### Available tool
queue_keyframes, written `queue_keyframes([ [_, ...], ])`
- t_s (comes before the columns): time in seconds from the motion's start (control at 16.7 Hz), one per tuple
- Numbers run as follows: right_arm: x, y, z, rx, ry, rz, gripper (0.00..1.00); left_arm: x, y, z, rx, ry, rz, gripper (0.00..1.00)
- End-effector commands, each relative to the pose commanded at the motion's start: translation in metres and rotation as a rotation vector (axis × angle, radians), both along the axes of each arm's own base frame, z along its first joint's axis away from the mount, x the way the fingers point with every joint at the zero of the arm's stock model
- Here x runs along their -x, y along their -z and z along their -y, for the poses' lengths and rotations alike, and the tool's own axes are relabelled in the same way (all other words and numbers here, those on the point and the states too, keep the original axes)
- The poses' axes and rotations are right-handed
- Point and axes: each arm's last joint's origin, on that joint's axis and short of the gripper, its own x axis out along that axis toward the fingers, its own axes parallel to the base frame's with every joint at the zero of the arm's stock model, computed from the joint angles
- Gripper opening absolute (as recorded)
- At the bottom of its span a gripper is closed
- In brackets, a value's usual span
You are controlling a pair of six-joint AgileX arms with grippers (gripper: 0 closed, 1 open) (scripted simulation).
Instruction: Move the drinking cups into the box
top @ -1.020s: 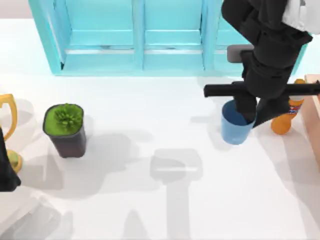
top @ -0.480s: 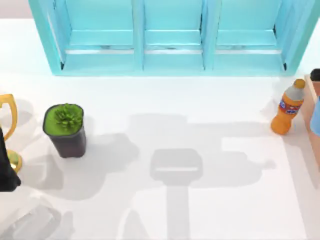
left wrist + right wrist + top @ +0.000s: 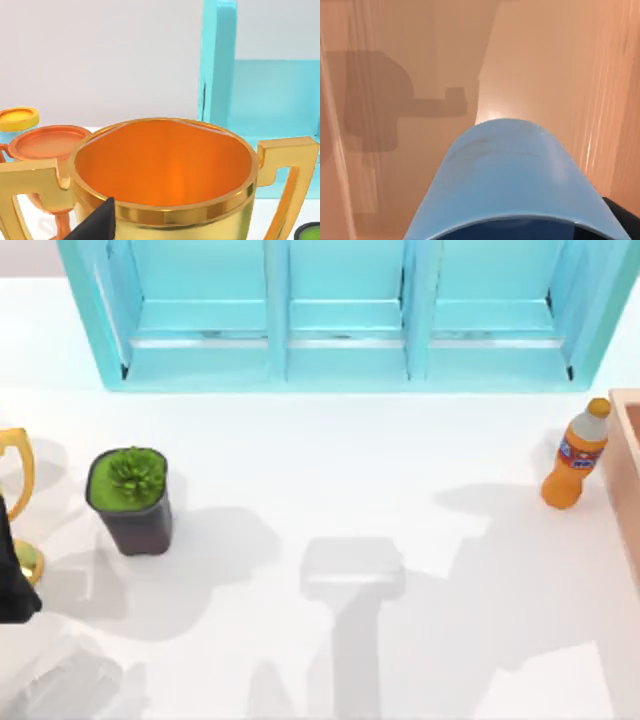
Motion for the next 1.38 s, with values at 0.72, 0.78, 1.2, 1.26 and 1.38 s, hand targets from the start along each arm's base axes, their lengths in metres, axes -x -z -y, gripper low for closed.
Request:
queue_keyframes([
  [0.72, 0.000, 0.041, -0.001, 0.010, -0.002, 0.012, 0.00, 0.000, 0.000, 0.000, 0.000, 0.000, 0.000, 1.00],
  [0.78, 0.000, 0.049, -0.002, 0.011, -0.002, 0.013, 0.00, 0.000, 0.000, 0.000, 0.000, 0.000, 0.000, 1.00],
  [1.2, 0.001, 0.063, -0.005, 0.009, -0.001, 0.010, 0.08, 0.000, 0.000, 0.000, 0.000, 0.000, 0.000, 1.00],
  [1.26, 0.001, 0.063, -0.005, 0.009, -0.001, 0.010, 0.15, 0.000, 0.000, 0.000, 0.000, 0.000, 0.000, 1.00],
  [1.38, 0.001, 0.063, -0.005, 0.009, -0.001, 0.010, 0.30, 0.000, 0.000, 0.000, 0.000, 0.000, 0.000, 1.00],
])
